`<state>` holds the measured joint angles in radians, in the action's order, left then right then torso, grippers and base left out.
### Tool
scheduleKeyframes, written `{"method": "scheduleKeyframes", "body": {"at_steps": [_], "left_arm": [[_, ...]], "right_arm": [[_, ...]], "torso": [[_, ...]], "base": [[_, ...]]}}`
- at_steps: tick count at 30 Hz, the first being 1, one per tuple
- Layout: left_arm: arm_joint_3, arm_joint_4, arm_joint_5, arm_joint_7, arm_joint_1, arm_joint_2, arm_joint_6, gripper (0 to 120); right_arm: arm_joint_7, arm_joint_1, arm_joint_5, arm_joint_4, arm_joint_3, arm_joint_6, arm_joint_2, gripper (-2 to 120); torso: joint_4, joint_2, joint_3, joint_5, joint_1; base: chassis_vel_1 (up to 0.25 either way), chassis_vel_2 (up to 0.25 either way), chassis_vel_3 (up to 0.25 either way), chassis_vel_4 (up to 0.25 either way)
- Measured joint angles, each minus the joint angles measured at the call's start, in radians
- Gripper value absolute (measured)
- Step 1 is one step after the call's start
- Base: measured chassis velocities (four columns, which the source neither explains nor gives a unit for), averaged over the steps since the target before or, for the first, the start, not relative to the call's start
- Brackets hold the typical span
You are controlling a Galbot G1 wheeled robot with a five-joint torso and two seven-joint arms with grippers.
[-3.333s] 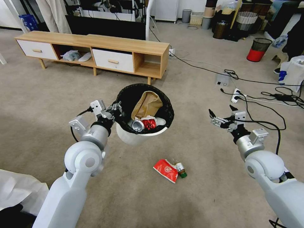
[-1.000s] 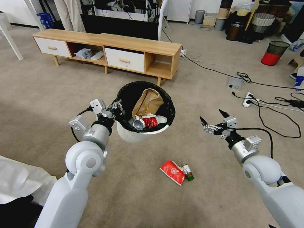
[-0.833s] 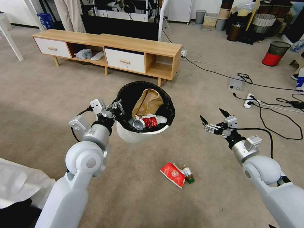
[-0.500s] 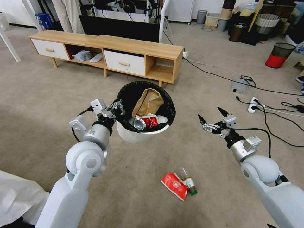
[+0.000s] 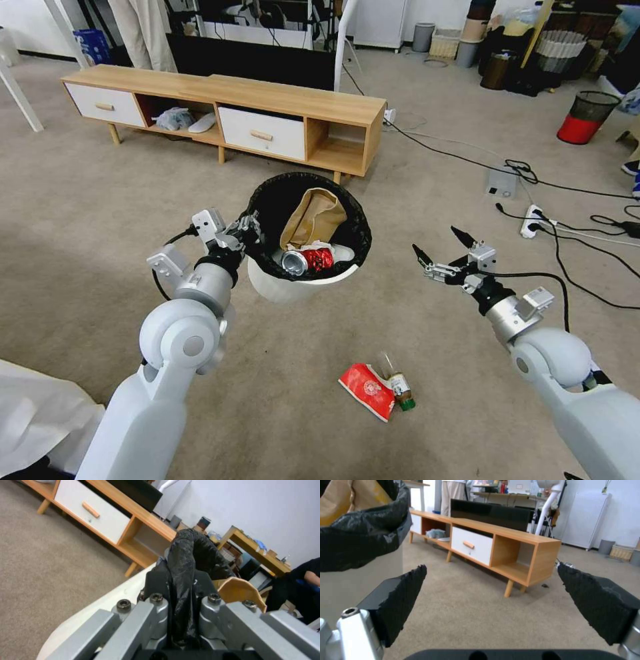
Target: Pick up the trash bin and place the garbage on the floor into it.
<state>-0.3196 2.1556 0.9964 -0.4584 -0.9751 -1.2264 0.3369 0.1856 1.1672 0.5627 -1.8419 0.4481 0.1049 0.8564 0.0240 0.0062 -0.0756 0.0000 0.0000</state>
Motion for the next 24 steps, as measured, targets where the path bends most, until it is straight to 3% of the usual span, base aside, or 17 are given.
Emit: {"method": "scheduleKeyframes", "body": {"at_steps": [9,14,24], "left_arm": [[-0.003,-0.005,-0.001,0.000,0.003,0.000,0.000,7],[-0.009,-0.013,-0.001,0.000,0.012,-0.006,0.000,7],[-0.029,-0.015,-0.001,0.002,0.008,-0.001,-0.001,7]], "right_arm": [[-0.041,-0.007,-0.043,-0.001,-0.017,-0.053,-0.003,100],[-0.128,-0.024,-0.018,-0.014,-0.115,-0.169,-0.016,100],[-0.151,-0.038,-0.013,0.049,-0.302,-0.325,-0.018,100]], "torso": [[0.0000,0.000,0.000,0.0000,0.000],[-0.0001,0.000,0.000,-0.0001,0.000],[-0.0002,0.000,0.000,0.0000,0.000]], "base": [[0.000,0.000,0.000,0.000],[0.000,0.000,0.000,0.000],[0.000,0.000,0.000,0.000]]}}
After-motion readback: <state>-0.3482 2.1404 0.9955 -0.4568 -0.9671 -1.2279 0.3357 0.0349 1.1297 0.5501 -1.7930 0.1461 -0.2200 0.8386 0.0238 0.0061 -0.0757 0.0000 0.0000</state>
